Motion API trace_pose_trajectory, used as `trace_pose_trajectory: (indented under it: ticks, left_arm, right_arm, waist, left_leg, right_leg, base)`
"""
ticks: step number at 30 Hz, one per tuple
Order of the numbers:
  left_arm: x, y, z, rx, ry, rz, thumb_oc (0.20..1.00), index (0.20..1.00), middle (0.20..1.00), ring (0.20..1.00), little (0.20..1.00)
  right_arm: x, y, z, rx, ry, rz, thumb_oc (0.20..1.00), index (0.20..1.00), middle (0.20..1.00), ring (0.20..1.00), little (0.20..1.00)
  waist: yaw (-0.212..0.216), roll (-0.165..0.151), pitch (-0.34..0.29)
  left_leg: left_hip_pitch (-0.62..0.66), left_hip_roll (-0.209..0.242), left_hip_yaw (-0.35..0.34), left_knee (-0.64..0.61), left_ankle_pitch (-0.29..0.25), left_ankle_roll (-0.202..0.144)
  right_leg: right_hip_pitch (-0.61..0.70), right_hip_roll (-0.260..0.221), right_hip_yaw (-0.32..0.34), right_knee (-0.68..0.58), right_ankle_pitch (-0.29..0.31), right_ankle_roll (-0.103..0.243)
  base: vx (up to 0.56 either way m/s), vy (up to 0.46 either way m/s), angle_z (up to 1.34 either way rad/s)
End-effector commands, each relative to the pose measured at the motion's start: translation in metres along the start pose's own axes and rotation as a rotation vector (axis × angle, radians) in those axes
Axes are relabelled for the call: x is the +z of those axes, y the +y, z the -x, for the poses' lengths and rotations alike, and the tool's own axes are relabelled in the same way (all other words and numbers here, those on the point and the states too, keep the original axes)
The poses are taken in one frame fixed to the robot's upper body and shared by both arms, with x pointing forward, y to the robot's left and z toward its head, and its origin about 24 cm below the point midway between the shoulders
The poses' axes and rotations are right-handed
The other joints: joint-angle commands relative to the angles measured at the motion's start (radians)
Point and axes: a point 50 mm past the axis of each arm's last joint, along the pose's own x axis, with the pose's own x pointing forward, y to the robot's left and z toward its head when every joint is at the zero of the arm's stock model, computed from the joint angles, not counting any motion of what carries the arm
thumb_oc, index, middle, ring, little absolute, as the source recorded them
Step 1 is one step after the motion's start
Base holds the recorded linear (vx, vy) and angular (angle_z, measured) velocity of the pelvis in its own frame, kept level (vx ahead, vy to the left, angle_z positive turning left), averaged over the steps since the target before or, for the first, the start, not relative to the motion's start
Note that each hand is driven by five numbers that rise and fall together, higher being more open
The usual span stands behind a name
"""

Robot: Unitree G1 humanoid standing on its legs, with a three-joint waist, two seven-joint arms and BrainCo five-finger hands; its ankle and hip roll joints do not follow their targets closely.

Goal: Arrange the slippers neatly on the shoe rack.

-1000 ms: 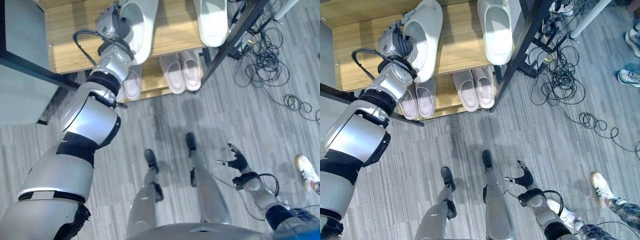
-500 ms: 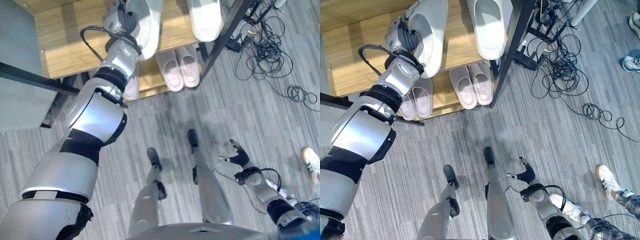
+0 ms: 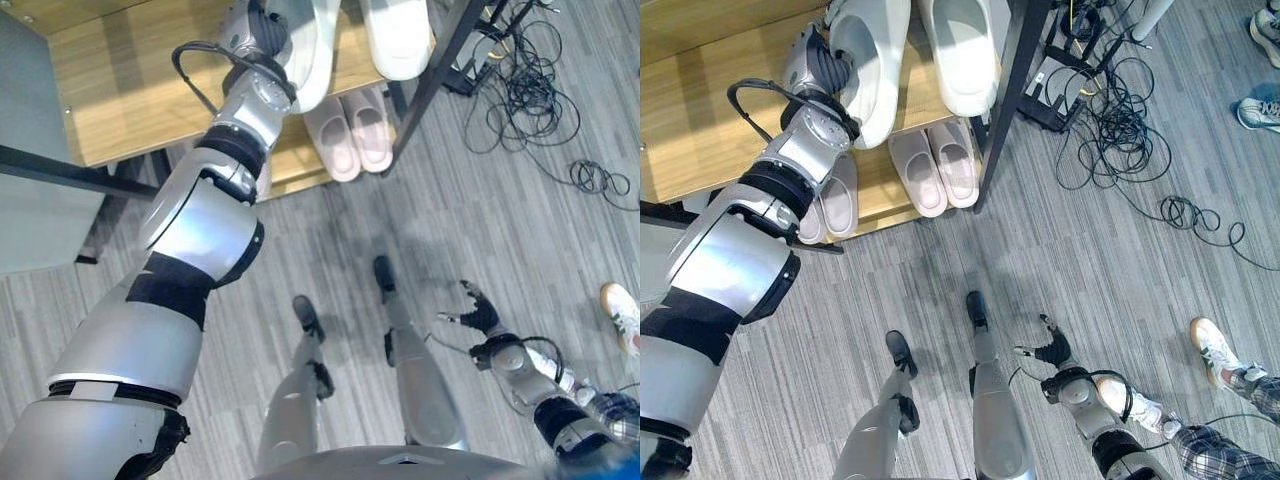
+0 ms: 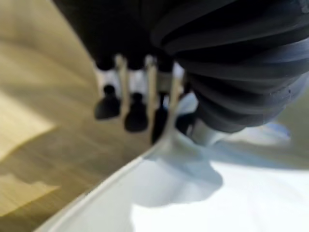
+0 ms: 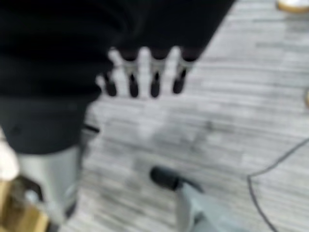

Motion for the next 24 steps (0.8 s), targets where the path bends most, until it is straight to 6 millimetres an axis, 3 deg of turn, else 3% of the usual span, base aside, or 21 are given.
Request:
trace_pose_trajectory:
  ticks: [1, 2, 17, 24]
  left_arm:
    - [0.034, 0.034, -0.014, 0.082, -0.024, 0.163, 0.821, 0.821, 0.821, 0.821, 0.821]
    - [0.038, 0.035, -0.014, 0.083, -0.033, 0.177, 1.0, 1.0, 1.0, 1.0, 1.0]
    - [0.06, 0.032, -0.01, 0.078, -0.066, 0.413, 1.0, 1.0, 1.0, 1.0, 1.0]
    - [0.047, 0.029, -0.01, 0.072, -0.037, 0.485, 1.0, 1.0, 1.0, 1.0, 1.0]
  right_arm:
    - [0.011, -0.017, -0.011, -0.051, -0.03, 0.012, 1.0, 1.0, 1.0, 1.0, 1.0]
    - [0.012, -0.018, -0.011, -0.054, -0.031, 0.012, 1.0, 1.0, 1.0, 1.0, 1.0]
    - [0.004, -0.018, -0.011, -0.061, 0.017, -0.002, 1.0, 1.0, 1.0, 1.0, 1.0]
    - [0.0, -0.016, -0.011, -0.059, 0.048, -0.007, 1.0, 1.0, 1.0, 1.0, 1.0]
  waist:
    - [-0.016, -0.014, 0.065]
    - [-0.017, -0.014, 0.064]
    - [-0.003, 0.008, 0.047]
    - [0.009, 0.018, 0.03]
  left_leg:
    - [-0.018, 0.042, -0.086, 0.016, -0.055, -0.051]
    - [-0.019, 0.042, -0.087, 0.016, -0.055, -0.051]
    - [0.001, 0.038, -0.092, 0.028, -0.064, -0.048]
    - [0.012, 0.036, -0.096, 0.035, -0.066, -0.049]
  right_leg:
    - [0.014, -0.041, -0.016, 0.095, -0.129, 0.069]
    - [0.013, -0.04, -0.016, 0.095, -0.129, 0.068]
    - [0.04, -0.04, -0.02, 0.103, -0.146, 0.062]
    - [0.058, -0.044, -0.027, 0.103, -0.148, 0.061]
  base:
    - [0.0, 0.0, 0.0]
    - [0.0, 0.0, 0.0]
    - [0.0, 0.0, 0.0]
    - [0.0, 0.0, 0.0]
